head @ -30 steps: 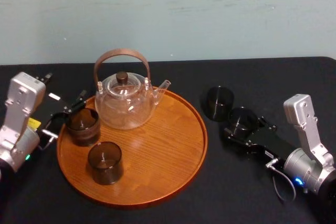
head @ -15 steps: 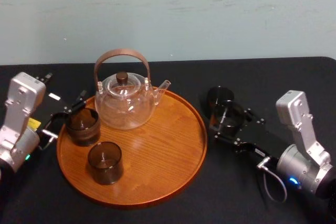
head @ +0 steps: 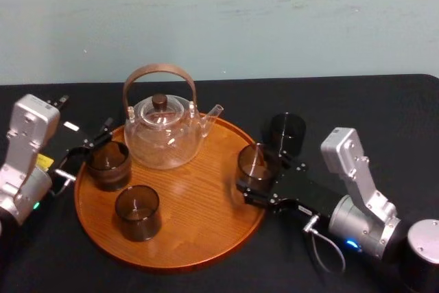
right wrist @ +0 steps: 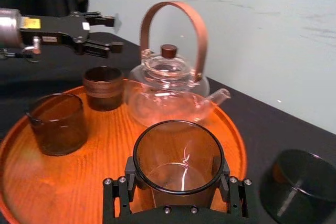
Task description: Pick up the glass from the table and place it on the tray.
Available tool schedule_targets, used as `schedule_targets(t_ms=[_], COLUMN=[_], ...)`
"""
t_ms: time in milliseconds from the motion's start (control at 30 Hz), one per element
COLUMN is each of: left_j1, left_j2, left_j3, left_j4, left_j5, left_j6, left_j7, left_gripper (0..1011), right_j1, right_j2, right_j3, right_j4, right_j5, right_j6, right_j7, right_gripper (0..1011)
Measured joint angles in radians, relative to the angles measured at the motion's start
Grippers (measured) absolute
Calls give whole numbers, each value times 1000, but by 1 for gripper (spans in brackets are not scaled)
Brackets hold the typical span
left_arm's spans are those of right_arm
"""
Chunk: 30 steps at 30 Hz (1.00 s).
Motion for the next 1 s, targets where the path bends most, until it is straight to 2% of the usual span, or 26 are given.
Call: schedule_targets(t_ms=[567,1000], left_j1=[0,0], left_j2=[0,0], left_j3=[0,0], left_j4=[0,0], left_j5=[0,0], left_j6=[0,0], left_j7=[0,0], left_gripper=[1001,1001], right_j1=[51,119], right_j2=[-28,-66], right_j3=[-85,-162], right_j4=[47,124], right_j5=[0,-11], right_j6=[-10,-17], right_j7=[42,85], right_gripper=[898,898])
